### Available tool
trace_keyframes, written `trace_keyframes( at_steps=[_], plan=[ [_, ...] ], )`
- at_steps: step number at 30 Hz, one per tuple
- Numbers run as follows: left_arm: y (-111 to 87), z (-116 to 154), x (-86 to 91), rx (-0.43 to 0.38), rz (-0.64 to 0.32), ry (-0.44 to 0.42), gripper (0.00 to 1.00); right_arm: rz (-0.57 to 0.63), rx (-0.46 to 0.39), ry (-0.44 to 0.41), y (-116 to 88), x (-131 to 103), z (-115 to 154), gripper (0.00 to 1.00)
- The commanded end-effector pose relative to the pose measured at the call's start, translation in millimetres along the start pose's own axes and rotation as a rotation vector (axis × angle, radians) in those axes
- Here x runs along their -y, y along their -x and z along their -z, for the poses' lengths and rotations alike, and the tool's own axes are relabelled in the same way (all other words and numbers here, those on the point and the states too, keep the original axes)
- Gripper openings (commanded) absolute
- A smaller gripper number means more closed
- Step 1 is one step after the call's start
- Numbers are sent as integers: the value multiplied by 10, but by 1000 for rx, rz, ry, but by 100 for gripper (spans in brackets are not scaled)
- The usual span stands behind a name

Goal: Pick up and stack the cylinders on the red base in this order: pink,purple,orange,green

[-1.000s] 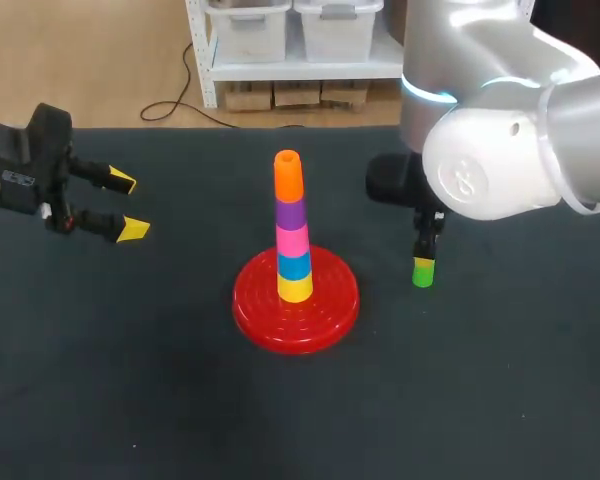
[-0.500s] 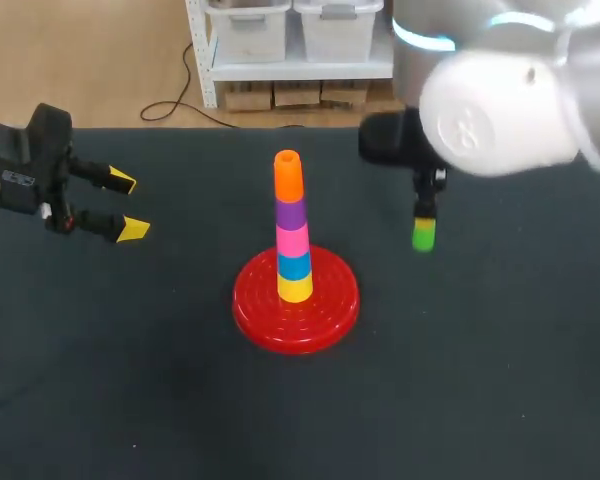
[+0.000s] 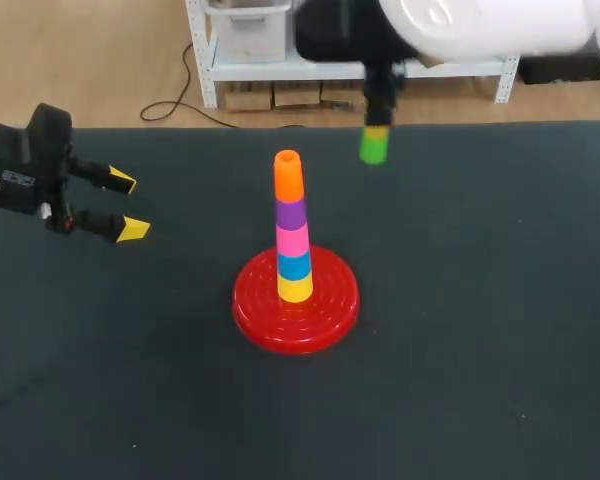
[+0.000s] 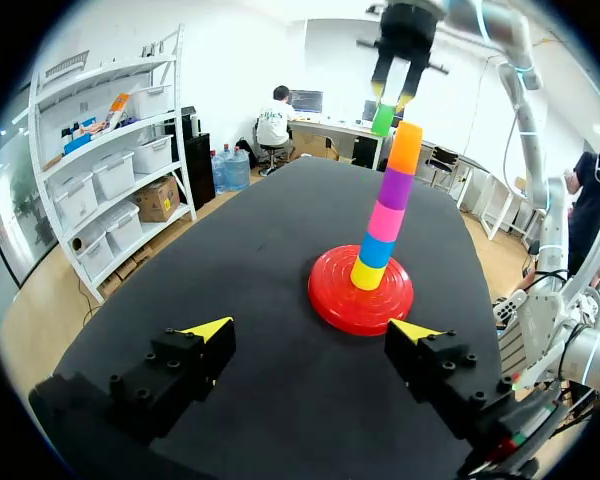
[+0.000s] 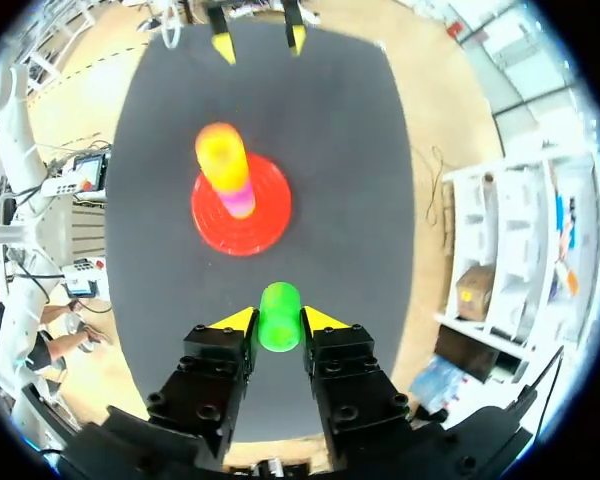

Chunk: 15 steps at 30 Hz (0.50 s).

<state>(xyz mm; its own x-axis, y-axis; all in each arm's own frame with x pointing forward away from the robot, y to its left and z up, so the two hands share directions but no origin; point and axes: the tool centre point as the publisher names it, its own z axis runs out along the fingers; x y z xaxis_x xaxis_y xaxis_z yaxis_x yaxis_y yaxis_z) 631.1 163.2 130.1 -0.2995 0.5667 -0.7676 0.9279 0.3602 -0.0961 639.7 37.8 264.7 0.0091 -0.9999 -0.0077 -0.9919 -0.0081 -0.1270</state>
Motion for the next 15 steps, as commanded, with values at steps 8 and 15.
trace_keyframes(
  at_steps=[8, 15],
  plan=[
    [-13, -1, 1, 5, -2, 1, 100, 120, 22, -9, 657, -200, 492, 0],
    [-13, -1, 1, 5, -2, 1, 100, 156, 12, 10, 795, -296, 387, 0]
  ],
)
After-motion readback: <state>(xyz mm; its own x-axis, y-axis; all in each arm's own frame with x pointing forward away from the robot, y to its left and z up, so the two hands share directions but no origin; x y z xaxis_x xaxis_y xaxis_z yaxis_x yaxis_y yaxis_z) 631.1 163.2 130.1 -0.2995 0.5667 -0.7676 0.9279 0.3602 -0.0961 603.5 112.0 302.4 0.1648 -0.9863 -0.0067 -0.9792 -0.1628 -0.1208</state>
